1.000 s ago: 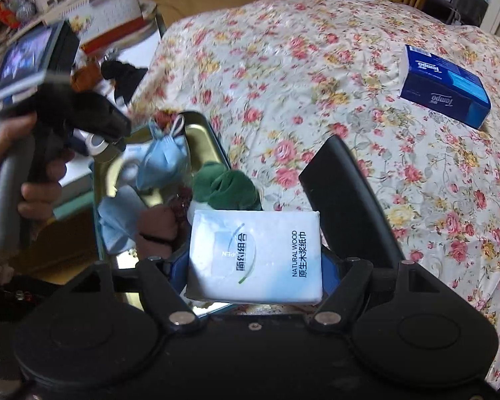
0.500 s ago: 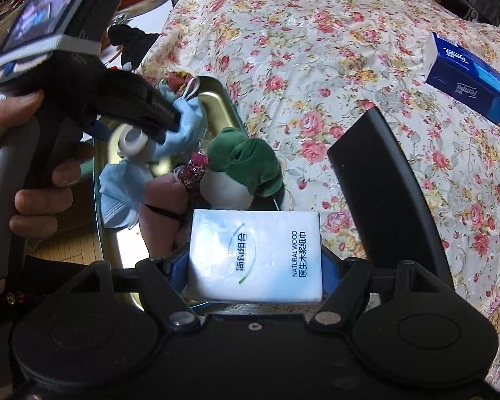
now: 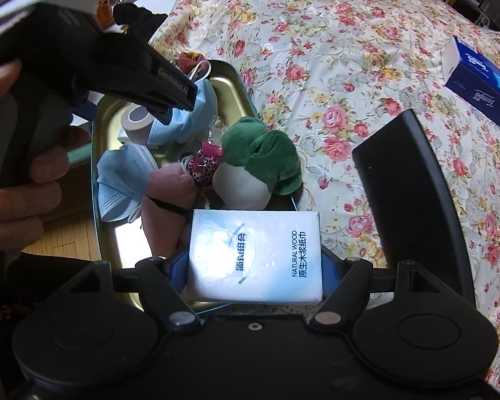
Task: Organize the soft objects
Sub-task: 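Lower the white tissue pack into the tray and open right gripper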
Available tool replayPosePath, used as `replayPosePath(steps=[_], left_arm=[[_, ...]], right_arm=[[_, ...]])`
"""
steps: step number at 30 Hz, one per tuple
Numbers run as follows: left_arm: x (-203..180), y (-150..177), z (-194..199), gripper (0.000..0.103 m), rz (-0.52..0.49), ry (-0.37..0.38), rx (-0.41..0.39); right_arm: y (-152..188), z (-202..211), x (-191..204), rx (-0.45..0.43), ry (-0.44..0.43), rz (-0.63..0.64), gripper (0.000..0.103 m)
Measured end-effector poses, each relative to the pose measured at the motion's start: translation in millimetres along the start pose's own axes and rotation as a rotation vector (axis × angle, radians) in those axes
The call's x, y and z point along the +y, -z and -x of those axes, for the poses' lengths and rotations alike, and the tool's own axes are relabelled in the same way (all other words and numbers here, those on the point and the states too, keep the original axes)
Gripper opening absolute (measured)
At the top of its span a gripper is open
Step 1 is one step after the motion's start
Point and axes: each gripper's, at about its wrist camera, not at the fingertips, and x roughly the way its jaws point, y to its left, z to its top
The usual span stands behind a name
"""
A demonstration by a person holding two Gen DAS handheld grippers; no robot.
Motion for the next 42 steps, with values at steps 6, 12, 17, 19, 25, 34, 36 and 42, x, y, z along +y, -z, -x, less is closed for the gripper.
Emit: replayPosePath(steps=[6, 12, 17, 19, 25, 34, 36, 42], left_arm=[[5, -1, 2, 0.079, 0.023, 0.012, -0.004], [5, -2, 3, 0.079, 0.03, 0.007, -0.01], [6, -2, 4, 0.079, 0.031, 0.013, -0.011], [5, -2, 4, 0.079, 0.03, 0.011, -0.01], [5, -1, 3, 0.079, 0.03, 0.011, -0.008], [5, 0, 0, 0.079, 0.028, 0.002, -0.001], [5, 0, 0, 0.079, 0.024, 0.0, -0.001], [4, 3, -1, 0.079, 0.01, -0.013, -0.001]], right_arm=[[-8, -11, 4, 0.025, 0.027, 0.003, 0.072], [-14, -19, 5, 0.041, 0.031, -0.005, 0.072], [-18, -27, 2, 0.055, 0.048, -0.022, 0.073], [-17, -29, 1, 0.061, 0.058, -0.024, 0.073], [-18, -30, -2, 0.069, 0.06, -0.033, 0.073], [-16, -26, -2, 0.074, 0.069, -0.045, 0.074], [-16, -25, -2, 0.076, 0.07, -0.049, 0.074], [-14, -22, -3, 0.082, 0.078, -0.067, 0.074]])
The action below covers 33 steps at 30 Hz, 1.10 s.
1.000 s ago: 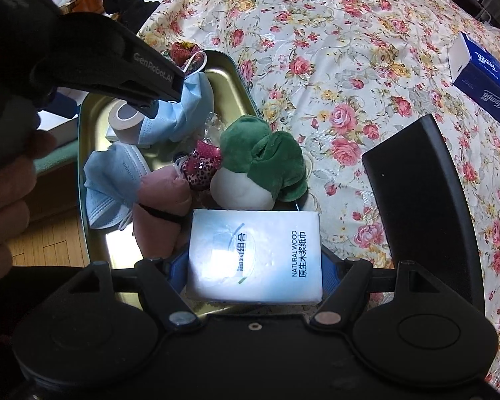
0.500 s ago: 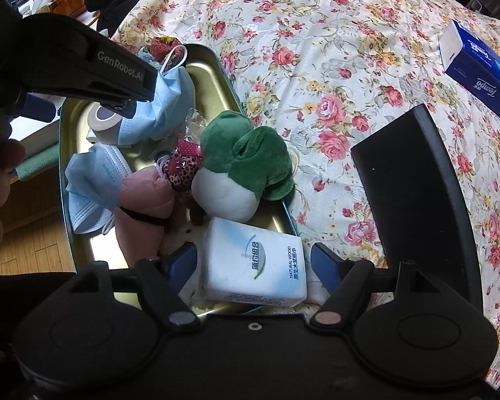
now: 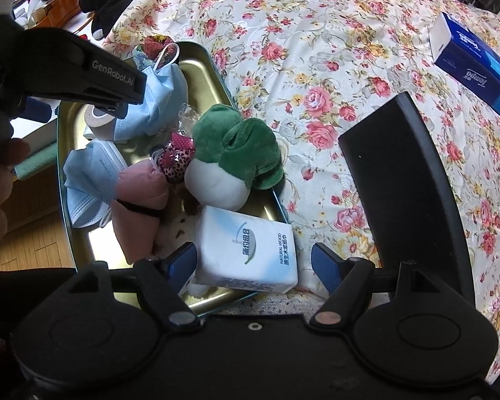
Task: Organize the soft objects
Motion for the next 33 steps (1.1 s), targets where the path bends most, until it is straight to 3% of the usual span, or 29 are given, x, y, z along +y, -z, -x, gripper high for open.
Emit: replayPosePath(steps=[16, 33], left_arm=[[-5, 17, 2, 0.079, -0.039, -0.006, 0.007], [-23, 68, 35, 0.08, -0.039, -0.041, -0.027]], right_arm=[[12, 15, -6, -0.004, 0.004, -0.038, 0.074], [40, 33, -33, -0.02, -0.001, -0.092, 0.075]])
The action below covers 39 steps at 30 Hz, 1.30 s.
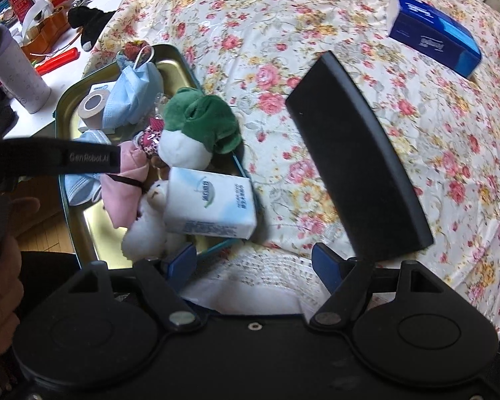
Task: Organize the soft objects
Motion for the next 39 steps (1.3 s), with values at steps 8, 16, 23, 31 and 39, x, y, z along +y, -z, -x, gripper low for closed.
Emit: replayPosePath(steps=[8, 16, 23, 31, 39], left_arm=[[-21, 23, 23, 0.084, -0.034, -0.008, -0.014], [-38, 44, 38, 0.084, -0.067, -0.013, -0.001], [-51, 63, 49, 0.085, -0.09, -0.025, 0.004], [-54, 72, 65, 0.085, -0.067, -0.037, -0.011], [-51, 76, 80, 0.085, -0.029, -0.045, -0.038]], right_arm=[[15, 9, -26, -0.014, -0.005, -0.044, 0.075], [33, 12, -48, -0.008, -0.002, -0.07, 0.075], [48, 13, -64, 0.005, -0.012, -0.091, 0.075], [61, 22, -85, -0.02, -0.043, -0.128, 0.075], [60, 46, -94, -0.112, -0.079, -0.135, 0.076]])
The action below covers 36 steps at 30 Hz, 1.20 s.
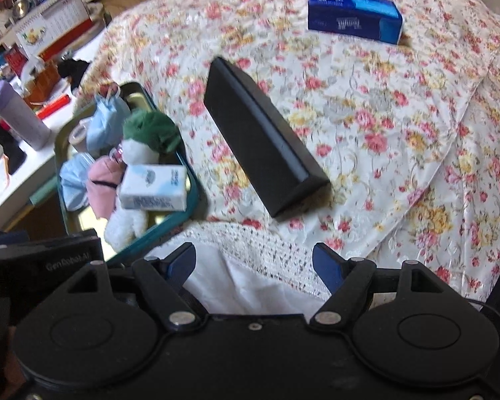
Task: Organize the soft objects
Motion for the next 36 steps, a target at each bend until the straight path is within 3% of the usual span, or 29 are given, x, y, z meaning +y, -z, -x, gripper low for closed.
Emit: replayPosePath(steps=[16, 36], left_arm=[[15, 14, 21, 0.085, 0.083, 0.006, -0.029], [24, 14, 19, 0.085, 0.126, 0.007, -0.031]], right_arm=[[-13, 3, 37, -0.044, 0.016, 0.123, 0.076], [-15, -7, 45, -0.03, 0.031, 0.144, 0.076]])
